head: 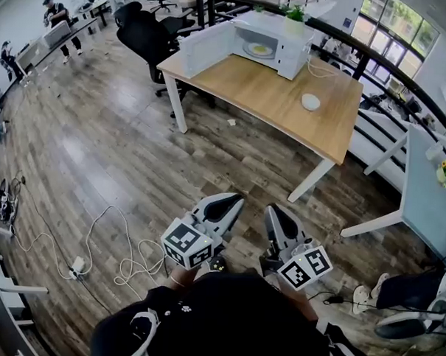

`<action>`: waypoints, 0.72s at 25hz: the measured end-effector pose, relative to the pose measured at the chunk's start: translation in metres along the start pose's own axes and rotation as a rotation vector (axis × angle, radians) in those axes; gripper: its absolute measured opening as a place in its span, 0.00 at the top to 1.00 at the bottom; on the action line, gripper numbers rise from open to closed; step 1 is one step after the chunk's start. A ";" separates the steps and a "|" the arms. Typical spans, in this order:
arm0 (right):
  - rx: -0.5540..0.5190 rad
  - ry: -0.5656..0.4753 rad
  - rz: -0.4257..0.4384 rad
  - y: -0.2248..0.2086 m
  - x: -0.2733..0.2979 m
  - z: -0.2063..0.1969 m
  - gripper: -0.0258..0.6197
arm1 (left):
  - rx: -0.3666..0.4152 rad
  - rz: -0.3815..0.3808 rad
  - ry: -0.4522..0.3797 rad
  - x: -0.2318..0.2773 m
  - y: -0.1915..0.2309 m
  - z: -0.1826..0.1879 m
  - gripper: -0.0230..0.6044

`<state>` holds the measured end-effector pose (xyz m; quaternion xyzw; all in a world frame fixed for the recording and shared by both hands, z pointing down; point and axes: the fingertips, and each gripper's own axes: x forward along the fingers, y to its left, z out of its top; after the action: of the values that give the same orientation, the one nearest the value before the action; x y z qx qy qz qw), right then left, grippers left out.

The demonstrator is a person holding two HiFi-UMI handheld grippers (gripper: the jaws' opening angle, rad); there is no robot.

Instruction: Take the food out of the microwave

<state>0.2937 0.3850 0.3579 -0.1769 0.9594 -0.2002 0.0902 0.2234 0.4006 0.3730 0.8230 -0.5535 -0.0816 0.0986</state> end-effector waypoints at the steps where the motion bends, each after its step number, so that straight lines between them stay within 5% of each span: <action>1: 0.005 -0.006 0.000 0.000 0.001 0.000 0.96 | -0.001 0.002 0.001 -0.001 0.002 0.000 0.92; 18: 0.003 0.024 0.034 0.027 0.059 -0.022 0.96 | -0.010 0.069 -0.051 -0.046 0.056 0.011 0.92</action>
<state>0.2260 0.3940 0.3603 -0.1580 0.9630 -0.2020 0.0823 0.1532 0.4222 0.3776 0.8005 -0.5835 -0.1018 0.0913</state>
